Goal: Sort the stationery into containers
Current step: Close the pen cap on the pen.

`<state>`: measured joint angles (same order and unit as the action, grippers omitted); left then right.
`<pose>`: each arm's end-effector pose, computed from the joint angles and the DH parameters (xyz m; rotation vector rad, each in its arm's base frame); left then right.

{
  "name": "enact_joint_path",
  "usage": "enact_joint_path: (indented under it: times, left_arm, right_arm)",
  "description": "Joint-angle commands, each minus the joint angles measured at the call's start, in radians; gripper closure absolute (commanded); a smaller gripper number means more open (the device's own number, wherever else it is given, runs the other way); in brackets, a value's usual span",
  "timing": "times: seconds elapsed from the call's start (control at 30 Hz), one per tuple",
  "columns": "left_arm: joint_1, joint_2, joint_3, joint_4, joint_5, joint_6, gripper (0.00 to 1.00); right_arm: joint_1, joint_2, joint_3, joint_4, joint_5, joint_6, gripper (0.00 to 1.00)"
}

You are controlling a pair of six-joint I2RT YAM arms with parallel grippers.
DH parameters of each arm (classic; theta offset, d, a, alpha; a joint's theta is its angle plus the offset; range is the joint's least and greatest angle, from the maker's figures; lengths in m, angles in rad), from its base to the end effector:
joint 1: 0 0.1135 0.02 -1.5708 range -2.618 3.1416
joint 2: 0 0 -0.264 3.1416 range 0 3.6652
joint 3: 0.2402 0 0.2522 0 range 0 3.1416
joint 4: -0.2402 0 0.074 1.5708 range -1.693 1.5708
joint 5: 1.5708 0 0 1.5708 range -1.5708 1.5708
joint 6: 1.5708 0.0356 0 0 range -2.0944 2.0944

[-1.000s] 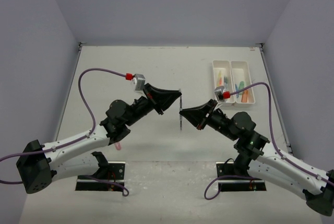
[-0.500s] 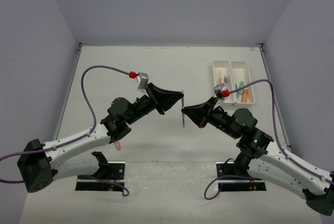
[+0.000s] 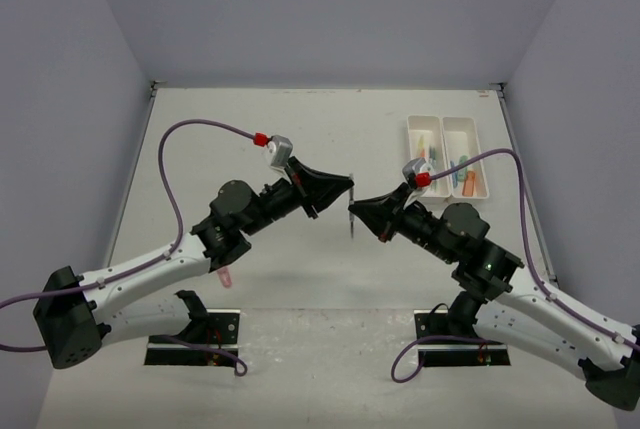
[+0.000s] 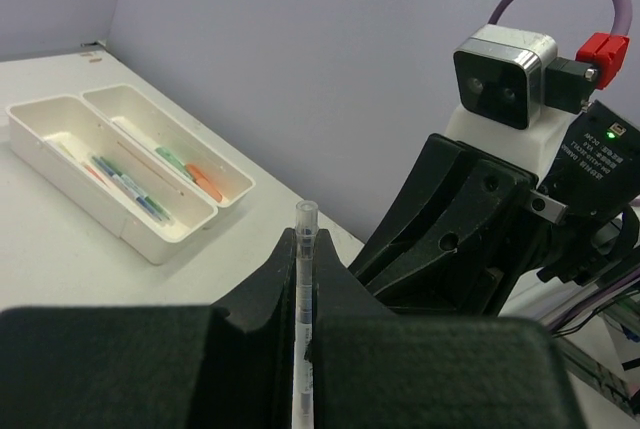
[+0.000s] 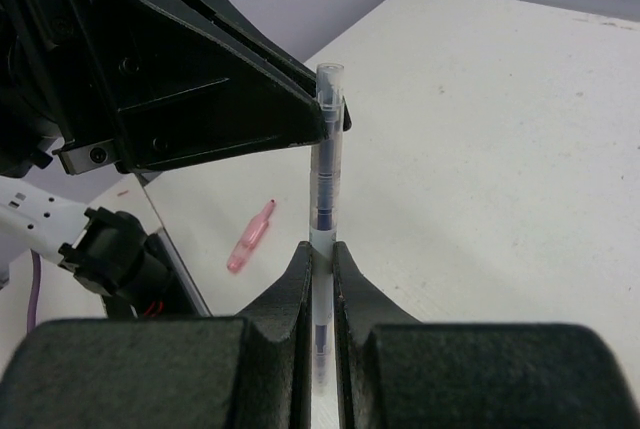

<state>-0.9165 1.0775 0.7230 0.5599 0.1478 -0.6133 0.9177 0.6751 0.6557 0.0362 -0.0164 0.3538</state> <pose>0.1495 -0.2035 0.3395 0.3627 1.4666 -1.3617 0.1026 0.1350 0.3356 -0.4710 1.5767 1.0045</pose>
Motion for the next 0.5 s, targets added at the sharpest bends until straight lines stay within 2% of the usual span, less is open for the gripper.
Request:
enact_joint_path:
  times: [0.0, 0.07, 0.13, 0.17, 0.23, 0.27, 0.47]
  left_arm:
    - [-0.002, -0.007, -0.052, -0.052, 0.007, 0.003, 0.87]
    - [-0.002, -0.012, -0.051, -0.052, -0.007, 0.004, 0.71]
    - [-0.002, -0.016, -0.038, -0.062, -0.018, 0.010, 0.64]
    - [-0.002, -0.018, -0.028, -0.070, -0.023, 0.015, 0.73]
    - [-0.002, -0.022, -0.013, -0.077, -0.033, 0.017, 0.97]
    - [-0.002, -0.025, -0.008, -0.078, -0.032, 0.020, 1.00]
    - [-0.002, -0.077, -0.017, -0.032, 0.004, 0.025, 1.00]
  right_arm:
    - [0.005, 0.014, 0.085, 0.165, -0.024, -0.027, 1.00]
    - [0.006, 0.028, 0.085, 0.163, -0.043, -0.028, 1.00]
    - [0.006, 0.040, 0.084, 0.162, -0.064, -0.030, 1.00]
    - [0.005, 0.047, 0.083, 0.160, -0.086, -0.032, 1.00]
    - [0.006, 0.054, 0.077, 0.163, -0.116, -0.031, 1.00]
    - [0.006, 0.055, 0.075, 0.166, -0.121, -0.029, 1.00]
    - [0.005, 0.061, 0.056, 0.171, -0.167, -0.031, 0.98]
